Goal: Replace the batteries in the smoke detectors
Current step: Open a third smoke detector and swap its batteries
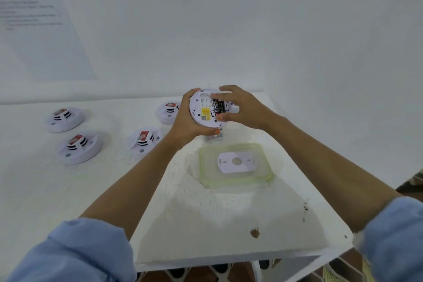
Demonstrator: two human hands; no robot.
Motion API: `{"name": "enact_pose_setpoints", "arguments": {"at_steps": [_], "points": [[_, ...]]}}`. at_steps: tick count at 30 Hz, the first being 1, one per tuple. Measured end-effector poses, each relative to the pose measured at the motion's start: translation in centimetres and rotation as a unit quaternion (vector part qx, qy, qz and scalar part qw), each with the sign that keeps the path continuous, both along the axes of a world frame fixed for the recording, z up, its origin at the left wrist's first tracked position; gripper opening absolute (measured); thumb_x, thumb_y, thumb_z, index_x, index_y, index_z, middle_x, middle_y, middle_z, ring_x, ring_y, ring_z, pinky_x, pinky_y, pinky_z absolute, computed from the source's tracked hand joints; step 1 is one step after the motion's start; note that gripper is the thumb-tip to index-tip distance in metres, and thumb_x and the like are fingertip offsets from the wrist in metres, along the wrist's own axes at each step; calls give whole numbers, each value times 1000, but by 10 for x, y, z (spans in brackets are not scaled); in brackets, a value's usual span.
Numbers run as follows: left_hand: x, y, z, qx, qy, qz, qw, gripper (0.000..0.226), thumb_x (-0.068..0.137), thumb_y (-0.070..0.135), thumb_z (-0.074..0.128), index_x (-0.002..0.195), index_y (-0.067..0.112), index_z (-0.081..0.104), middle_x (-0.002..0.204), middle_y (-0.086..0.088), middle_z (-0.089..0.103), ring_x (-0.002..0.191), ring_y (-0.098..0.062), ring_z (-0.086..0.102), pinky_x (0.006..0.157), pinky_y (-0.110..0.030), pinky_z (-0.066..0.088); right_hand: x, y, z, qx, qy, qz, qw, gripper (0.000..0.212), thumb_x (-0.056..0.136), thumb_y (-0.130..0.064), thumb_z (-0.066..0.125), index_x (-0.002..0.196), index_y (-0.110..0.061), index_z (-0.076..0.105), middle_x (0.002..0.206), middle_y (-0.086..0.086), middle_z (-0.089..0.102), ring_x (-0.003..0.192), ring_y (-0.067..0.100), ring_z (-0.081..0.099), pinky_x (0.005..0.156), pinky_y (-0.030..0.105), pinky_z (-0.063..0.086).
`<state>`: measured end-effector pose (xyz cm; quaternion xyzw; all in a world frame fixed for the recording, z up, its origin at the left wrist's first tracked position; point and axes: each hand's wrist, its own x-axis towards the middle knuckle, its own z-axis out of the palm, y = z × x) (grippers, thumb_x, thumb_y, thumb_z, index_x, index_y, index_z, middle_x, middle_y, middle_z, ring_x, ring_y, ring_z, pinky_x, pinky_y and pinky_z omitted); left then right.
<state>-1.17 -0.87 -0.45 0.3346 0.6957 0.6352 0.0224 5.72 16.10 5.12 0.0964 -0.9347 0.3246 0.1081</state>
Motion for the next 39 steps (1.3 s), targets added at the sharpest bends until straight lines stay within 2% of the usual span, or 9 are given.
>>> {"name": "enact_pose_setpoints", "arguments": {"at_steps": [4,8,17,22,26,28,31,35,39], "points": [[-14,-1,6,-13,15,-11,1000,105,43,7,85,131,10,30,122,8,45,105,13,50,84,-13,48,-20,4,5,3,10,10,1000,54,74,-21,76,124,-16,59,122,7,49,110,23,50,95,38,47],[-30,-2,6,-20,8,-29,999,108,40,24,85,132,13,31,129,-5,45,111,0,51,85,-19,51,-40,9,5,96,9,9,995,50,79,-28,70,126,-17,57,123,9,48,106,24,52,91,34,45],[-57,4,7,-34,-24,-63,997,106,39,22,85,131,20,31,123,3,47,109,-6,52,80,-24,54,-61,16,-2,243,62,10,968,52,88,-35,59,135,-17,47,133,16,46,103,31,55,85,30,42],[-63,12,7,-31,-30,-67,997,106,41,16,86,131,17,30,123,2,45,111,-11,52,80,-26,54,-67,23,-8,326,100,48,939,54,82,-38,54,120,0,58,100,29,62,66,38,62,56,36,53],[-65,18,6,-26,-49,-59,997,101,47,2,82,131,17,29,120,9,45,103,1,53,77,-21,54,-72,28,-10,344,143,66,926,54,84,-37,45,114,5,61,86,27,63,54,33,59,46,29,49],[-66,21,7,-22,-52,-58,997,99,47,1,81,131,17,29,119,8,45,103,1,53,76,-20,53,-75,31,-11,345,169,79,920,48,92,-35,39,113,4,59,82,26,63,53,32,58,43,27,47],[-68,25,6,-21,-56,-61,996,99,48,0,81,131,16,29,121,4,44,104,-3,52,75,-18,52,-79,37,-14,341,188,101,916,38,100,-36,21,113,-6,41,85,25,65,61,34,61,44,31,50],[-70,29,1,-26,-45,-59,997,100,48,-2,83,131,14,29,120,3,44,105,-3,52,78,-17,52,-79,41,-19,313,184,112,925,28,102,-31,21,109,-8,35,86,25,65,62,35,61,45,30,48],[-71,30,-2,-24,-44,-48,998,103,49,-5,84,133,12,28,121,2,45,103,2,53,79,-16,51,-83,42,-20,302,126,104,939,34,101,-37,20,114,-9,36,95,26,65,70,37,64,52,32,52]]}}
